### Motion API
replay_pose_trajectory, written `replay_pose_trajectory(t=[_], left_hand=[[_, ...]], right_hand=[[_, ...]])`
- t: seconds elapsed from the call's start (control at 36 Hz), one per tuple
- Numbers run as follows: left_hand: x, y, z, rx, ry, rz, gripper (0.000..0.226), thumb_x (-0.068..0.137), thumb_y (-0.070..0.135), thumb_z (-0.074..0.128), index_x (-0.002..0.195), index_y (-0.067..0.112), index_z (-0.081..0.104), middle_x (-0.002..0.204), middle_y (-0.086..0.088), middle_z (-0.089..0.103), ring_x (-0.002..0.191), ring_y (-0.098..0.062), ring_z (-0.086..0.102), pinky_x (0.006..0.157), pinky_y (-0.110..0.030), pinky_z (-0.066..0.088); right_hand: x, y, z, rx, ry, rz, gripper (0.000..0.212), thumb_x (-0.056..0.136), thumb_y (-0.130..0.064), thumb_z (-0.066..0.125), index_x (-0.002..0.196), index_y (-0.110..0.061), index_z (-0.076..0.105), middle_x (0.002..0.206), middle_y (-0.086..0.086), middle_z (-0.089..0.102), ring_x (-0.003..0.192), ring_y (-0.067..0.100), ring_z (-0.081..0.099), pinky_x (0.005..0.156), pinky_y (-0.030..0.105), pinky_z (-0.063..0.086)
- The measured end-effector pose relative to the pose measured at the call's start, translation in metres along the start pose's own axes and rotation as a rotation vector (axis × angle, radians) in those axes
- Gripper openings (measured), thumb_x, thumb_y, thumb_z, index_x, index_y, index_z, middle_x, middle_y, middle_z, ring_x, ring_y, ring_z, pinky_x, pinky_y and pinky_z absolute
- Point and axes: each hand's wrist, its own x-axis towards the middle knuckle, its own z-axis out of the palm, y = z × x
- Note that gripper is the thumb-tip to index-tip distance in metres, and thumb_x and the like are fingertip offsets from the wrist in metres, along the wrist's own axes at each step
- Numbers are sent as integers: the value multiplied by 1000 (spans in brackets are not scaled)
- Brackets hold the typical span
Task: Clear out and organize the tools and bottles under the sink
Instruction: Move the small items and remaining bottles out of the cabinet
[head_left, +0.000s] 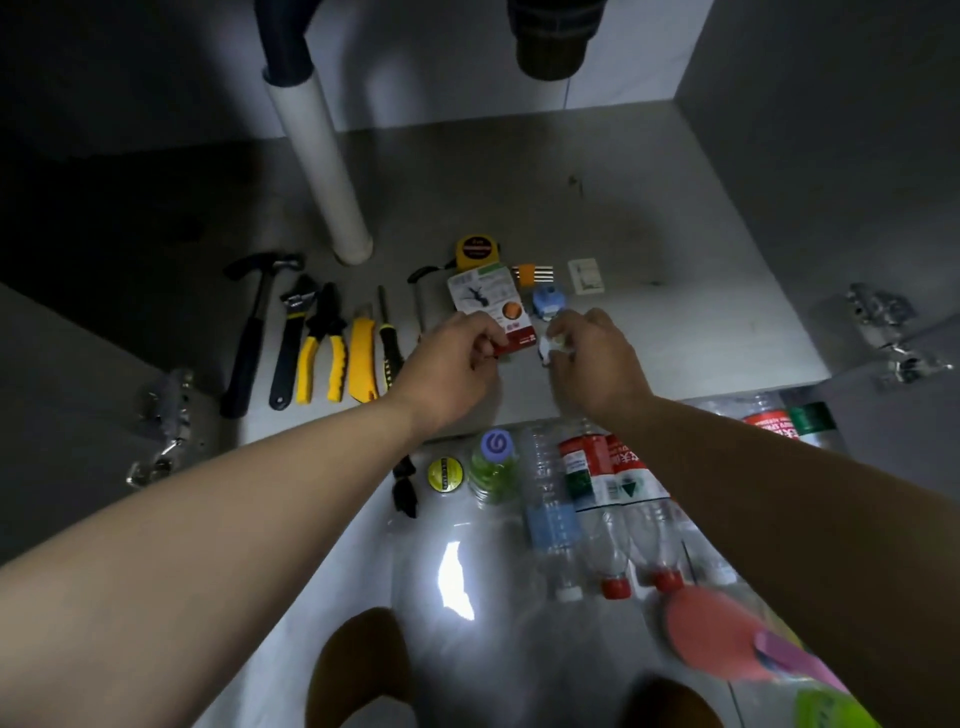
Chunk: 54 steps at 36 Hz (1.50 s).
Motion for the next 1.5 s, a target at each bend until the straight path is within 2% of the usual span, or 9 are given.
replay_pose_trajectory(t=[0.22, 0.39, 0.56, 0.67, 0.83, 1.06, 1.19, 1.33, 1.5], left_hand=[[-2, 0, 14, -228, 64, -134, 29, 89, -4, 64, 109, 16, 68, 98, -6, 64, 82, -15, 58, 70, -8, 43], [2, 5, 15, -328, 9, -88, 57, 82, 14, 83, 134, 20, 62, 122, -3, 65, 108, -16, 65, 99, -36, 55], [1, 9, 11, -352, 45, 5, 42, 80, 22, 86, 119, 16, 72, 113, 1, 74, 105, -14, 69, 92, -40, 58], [-2, -3, 11, -338, 144, -54, 41, 82, 16, 85, 121, 14, 72, 118, 0, 73, 109, -12, 67, 95, -26, 54], [-11, -24, 8, -475, 217, -134, 37, 85, 12, 81, 121, 11, 71, 118, 3, 70, 108, -7, 64, 92, -12, 52], [-21, -44, 3, -733, 281, -228, 21, 87, 13, 79, 95, 32, 76, 91, 21, 76, 91, 6, 69, 73, -12, 54], [-29, -45, 3, -789, 288, -223, 18, 89, 15, 78, 80, 31, 80, 92, 5, 79, 90, -8, 73, 82, -26, 61], [-45, -46, -7, -794, 255, -215, 7, 86, 21, 81, 90, 27, 82, 95, 9, 79, 90, -2, 73, 74, -14, 54], [-77, -53, -9, -833, 84, -287, 19, 84, 23, 82, 102, 20, 82, 105, 1, 79, 102, -19, 74, 88, -33, 60]], right_hand=[[-2, 2, -11, -4, -44, 55, 7, 94, -21, 66, 100, -18, 64, 96, 5, 69, 87, 22, 65, 84, 38, 56], [-3, -17, -32, 303, -122, 59, 8, 92, -19, 69, 96, -12, 70, 88, 10, 70, 82, 18, 65, 82, 32, 52], [2, -40, -43, 589, -295, 46, 9, 92, -9, 68, 98, -3, 72, 80, 11, 71, 62, 4, 62, 58, 14, 47], [26, -30, -45, 392, -159, 21, 14, 98, -12, 57, 102, -12, 70, 89, -4, 67, 76, 4, 63, 68, 23, 49], [71, -8, -26, -140, -166, -40, 39, 95, -25, 59, 133, -17, 57, 133, 15, 51, 112, 33, 55, 84, 24, 38], [75, -12, -9, -297, -143, -83, 23, 97, -23, 55, 113, -8, 63, 111, 19, 60, 100, 37, 59, 83, 42, 52], [60, -10, -14, -280, -115, -5, 15, 93, -18, 64, 103, -8, 63, 105, 20, 68, 99, 38, 64, 79, 37, 50], [24, -4, -35, -181, -53, 90, 19, 88, -29, 70, 91, -16, 57, 87, 6, 64, 86, 30, 62, 69, 32, 44], [-45, -10, -59, -58, -273, 172, 21, 79, -25, 77, 80, -16, 58, 76, 3, 65, 74, 21, 64, 64, 36, 54]])
